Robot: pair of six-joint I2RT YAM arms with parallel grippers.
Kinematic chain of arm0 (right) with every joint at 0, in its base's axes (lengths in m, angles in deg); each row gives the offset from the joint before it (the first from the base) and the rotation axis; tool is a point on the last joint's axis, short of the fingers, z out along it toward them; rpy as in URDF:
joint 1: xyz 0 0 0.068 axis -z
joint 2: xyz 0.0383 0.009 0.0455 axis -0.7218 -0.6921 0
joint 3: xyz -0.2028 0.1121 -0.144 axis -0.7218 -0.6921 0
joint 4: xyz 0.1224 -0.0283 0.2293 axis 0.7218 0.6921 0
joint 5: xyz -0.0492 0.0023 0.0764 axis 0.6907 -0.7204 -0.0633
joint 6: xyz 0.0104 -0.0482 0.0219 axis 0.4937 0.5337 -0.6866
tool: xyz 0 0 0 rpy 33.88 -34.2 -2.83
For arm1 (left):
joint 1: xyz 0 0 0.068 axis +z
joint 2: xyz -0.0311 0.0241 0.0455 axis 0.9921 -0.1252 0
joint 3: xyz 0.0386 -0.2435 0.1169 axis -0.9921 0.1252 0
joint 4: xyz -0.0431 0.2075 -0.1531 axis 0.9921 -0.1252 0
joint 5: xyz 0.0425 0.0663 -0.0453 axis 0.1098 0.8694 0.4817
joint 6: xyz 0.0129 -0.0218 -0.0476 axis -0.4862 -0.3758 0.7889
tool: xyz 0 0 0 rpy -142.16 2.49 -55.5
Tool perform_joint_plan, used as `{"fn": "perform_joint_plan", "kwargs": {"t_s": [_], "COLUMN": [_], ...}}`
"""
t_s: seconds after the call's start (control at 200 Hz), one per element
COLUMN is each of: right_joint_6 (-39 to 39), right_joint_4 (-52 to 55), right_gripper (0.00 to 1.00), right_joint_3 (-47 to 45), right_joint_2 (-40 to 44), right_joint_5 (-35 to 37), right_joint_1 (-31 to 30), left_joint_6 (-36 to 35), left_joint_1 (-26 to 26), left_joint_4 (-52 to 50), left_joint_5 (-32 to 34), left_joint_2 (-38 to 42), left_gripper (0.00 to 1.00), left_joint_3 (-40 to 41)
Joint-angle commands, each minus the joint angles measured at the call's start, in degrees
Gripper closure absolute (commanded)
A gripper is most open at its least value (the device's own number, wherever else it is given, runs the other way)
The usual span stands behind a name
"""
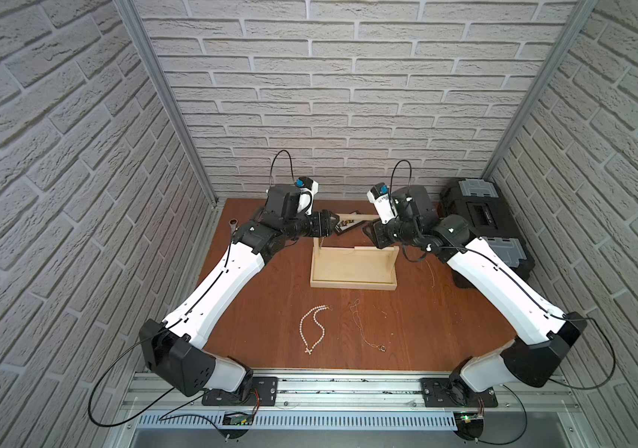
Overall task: Hang the necklace on the jewelry display stand
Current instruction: Hang the necklace on the stand, then pick up the necklace from the center of the board.
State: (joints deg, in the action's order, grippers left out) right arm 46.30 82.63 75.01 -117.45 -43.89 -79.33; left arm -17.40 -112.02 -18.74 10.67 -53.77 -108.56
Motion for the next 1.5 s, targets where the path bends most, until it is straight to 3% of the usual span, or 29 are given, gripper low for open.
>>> {"fn": "perform_joint_plan", "kwargs": {"t_s": [0.0,0.195,0.445,0.64,0.905,1.495], "right_joint_6": [-4.6,-9.1,-15.4,-19.8,-20.8,-21.6], "right_joint_4": [5.1,6.0,2.8,0.1,-1.0,0.1], "right_gripper": [0.6,0.61,0.6,0.57,0.58,0.66], "right_joint_3": [-6.0,-16.8,-24.7,-24.3,-19.7,-17.0], "right_joint_2": [2.7,4.2,-1.6,-9.8,-20.2,-26.9], "right_joint_5": [2.6,1.4,-2.8,-2.9,-3.6,-1.0], "right_joint_1": [-1.1,-4.1,-9.4,-11.3,-12.4,-10.5], "left_joint_6": [-1.2,-0.4,2.4,3.7,4.7,4.6], "left_joint_1": [0.0,-2.2,-7.1,-7.5,-6.2,-3.7], "left_joint_4": [-4.2,-6.5,-5.1,-5.5,-5.0,-4.1], "left_joint_5": [0.6,3.6,8.3,12.4,13.1,12.2], "left_joint_2": [2.5,6.0,7.8,10.8,13.0,13.4], "left_gripper": [0.3,0.37,0.59,0.55,0.55,0.54], "left_joint_3": [3.9,11.0,19.0,21.4,23.9,25.0]}}
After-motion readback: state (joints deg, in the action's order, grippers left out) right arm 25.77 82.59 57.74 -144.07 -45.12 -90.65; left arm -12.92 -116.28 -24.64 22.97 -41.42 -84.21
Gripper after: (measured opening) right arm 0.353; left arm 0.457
